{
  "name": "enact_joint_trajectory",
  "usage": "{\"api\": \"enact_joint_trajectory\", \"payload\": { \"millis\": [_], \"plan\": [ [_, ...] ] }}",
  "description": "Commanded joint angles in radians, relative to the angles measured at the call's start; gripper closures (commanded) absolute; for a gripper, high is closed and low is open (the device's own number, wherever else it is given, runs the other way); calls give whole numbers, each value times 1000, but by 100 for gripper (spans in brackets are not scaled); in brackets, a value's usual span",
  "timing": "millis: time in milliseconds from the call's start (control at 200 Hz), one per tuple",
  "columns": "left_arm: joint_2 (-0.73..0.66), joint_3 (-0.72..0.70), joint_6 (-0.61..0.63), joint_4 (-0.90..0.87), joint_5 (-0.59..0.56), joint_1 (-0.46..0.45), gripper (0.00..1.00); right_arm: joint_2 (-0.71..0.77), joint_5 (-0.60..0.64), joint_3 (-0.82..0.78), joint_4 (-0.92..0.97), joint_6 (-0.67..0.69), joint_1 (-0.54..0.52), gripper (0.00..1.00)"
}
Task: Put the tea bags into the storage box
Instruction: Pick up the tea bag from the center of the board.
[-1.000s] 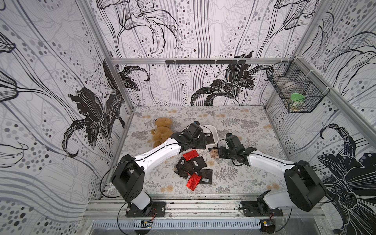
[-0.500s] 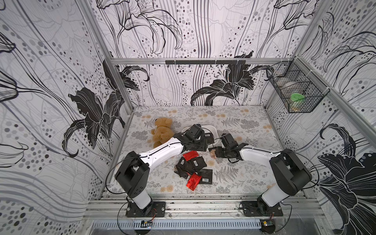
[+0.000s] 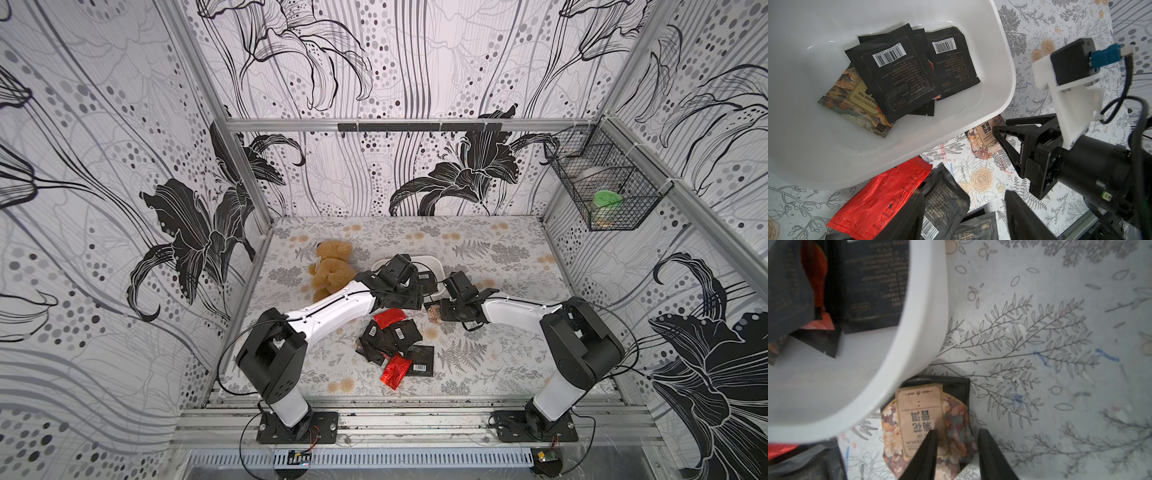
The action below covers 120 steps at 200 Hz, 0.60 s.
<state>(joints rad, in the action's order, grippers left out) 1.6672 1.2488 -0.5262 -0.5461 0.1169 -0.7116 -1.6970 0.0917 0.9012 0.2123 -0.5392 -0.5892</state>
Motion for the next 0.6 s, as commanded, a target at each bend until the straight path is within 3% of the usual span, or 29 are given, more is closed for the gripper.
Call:
{"api": "enact_joint_trajectory", "payload": {
  "millis": [0, 340, 596],
  "plan": [
    [17, 21, -1, -2, 5, 0, 34, -38, 63, 19, 101, -24, -37, 66],
    [14, 23, -3, -5, -6, -1, 34, -18, 59, -5, 117, -74, -88, 100],
    [14, 21, -3, -2, 5, -1, 34, 111, -8, -78, 79, -104, -91, 100]
  ]
}}
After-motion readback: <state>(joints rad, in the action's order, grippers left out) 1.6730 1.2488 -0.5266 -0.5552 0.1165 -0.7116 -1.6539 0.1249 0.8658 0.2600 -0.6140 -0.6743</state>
